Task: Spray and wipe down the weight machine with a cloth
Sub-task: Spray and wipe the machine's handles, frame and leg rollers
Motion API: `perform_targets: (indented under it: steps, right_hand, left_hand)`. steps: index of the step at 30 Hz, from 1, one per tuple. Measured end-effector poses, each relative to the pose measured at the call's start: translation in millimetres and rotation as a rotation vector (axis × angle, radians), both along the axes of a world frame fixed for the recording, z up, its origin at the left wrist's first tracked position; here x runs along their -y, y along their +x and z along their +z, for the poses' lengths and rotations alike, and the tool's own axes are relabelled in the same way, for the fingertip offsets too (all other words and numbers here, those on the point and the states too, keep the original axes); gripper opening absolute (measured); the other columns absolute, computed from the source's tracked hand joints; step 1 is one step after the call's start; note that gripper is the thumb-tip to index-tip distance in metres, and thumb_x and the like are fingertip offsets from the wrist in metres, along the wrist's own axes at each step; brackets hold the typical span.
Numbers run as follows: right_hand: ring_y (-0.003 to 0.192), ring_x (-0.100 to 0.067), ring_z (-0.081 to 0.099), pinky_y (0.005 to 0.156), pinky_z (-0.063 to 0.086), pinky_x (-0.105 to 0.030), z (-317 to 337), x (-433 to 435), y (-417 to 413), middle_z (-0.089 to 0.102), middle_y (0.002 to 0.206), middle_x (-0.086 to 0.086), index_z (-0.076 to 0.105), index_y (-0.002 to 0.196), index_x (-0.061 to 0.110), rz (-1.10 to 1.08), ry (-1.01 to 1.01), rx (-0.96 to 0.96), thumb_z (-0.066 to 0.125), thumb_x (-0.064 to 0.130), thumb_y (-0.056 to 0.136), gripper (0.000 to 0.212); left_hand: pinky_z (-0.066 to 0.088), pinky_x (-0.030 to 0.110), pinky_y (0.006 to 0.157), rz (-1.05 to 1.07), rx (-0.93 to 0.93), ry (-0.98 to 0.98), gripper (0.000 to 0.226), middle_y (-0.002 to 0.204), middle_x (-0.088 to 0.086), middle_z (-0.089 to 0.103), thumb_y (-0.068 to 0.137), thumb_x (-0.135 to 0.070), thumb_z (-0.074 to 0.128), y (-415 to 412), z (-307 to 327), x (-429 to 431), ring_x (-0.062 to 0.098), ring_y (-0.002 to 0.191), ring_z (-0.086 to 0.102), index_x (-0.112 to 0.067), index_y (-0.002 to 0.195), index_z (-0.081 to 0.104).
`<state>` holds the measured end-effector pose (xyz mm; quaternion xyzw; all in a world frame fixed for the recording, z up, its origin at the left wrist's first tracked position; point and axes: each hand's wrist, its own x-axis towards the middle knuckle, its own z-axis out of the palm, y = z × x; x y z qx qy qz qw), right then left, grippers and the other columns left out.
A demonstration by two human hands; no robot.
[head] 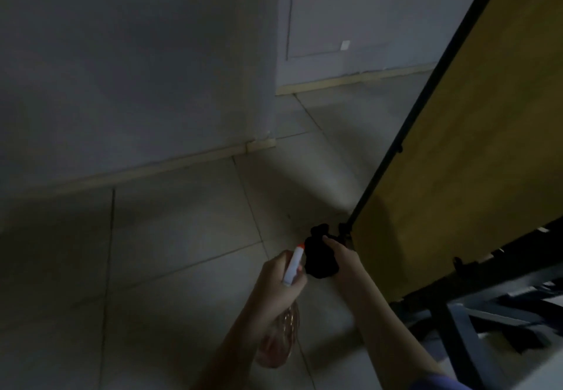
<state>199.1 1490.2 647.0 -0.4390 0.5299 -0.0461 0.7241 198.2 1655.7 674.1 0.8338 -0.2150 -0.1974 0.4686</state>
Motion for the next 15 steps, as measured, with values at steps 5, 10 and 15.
perform_targets:
  steps: [5, 10, 15]
  right_hand:
    - [0.107, -0.035, 0.059, 0.091, 0.051, -0.043, -5.6, 28.1, 63.3, 0.057, 0.125, -0.021, 0.044, 0.136, 0.004, -0.13, 0.01, -0.042, 0.074, 0.023, 0.081, 0.066]
    - [0.11, -0.035, 0.057, 0.094, 0.049, -0.045, -17.0, 90.8, 137.8, 0.057, 0.119, -0.016, 0.049, 0.123, 0.0, -0.267, 0.02, -0.062, 0.072, 0.025, 0.082, 0.053]
    - [0.081, -0.025, 0.062, 0.072, 0.049, -0.034, -25.4, 157.4, 217.2, 0.06, 0.087, -0.01, 0.058, 0.094, 0.001, -0.292, 0.084, 0.015, 0.072, 0.025, 0.08, 0.031]
  left_hand:
    - [0.048, 0.023, 0.062, -0.121, -0.06, 0.038, 0.01, 0.08, 0.004, 0.063, 0.087, -0.024, 0.056, 94.2, 4.5, 29.6, 0.009, 0.071, 0.062, -0.016, 0.091, 0.059]
    - [0.041, 0.01, 0.06, -0.25, -0.059, 0.072, 0.008, 0.074, -0.007, 0.058, 0.085, -0.023, 0.058, 195.1, -6.3, 89.2, -0.001, 0.067, 0.057, -0.022, 0.093, 0.059]
    - [0.043, 0.022, 0.062, -0.307, -0.064, 0.113, 0.003, 0.075, -0.004, 0.058, 0.084, -0.029, 0.055, 286.3, -7.2, 153.5, 0.005, 0.068, 0.056, -0.029, 0.082, 0.054]
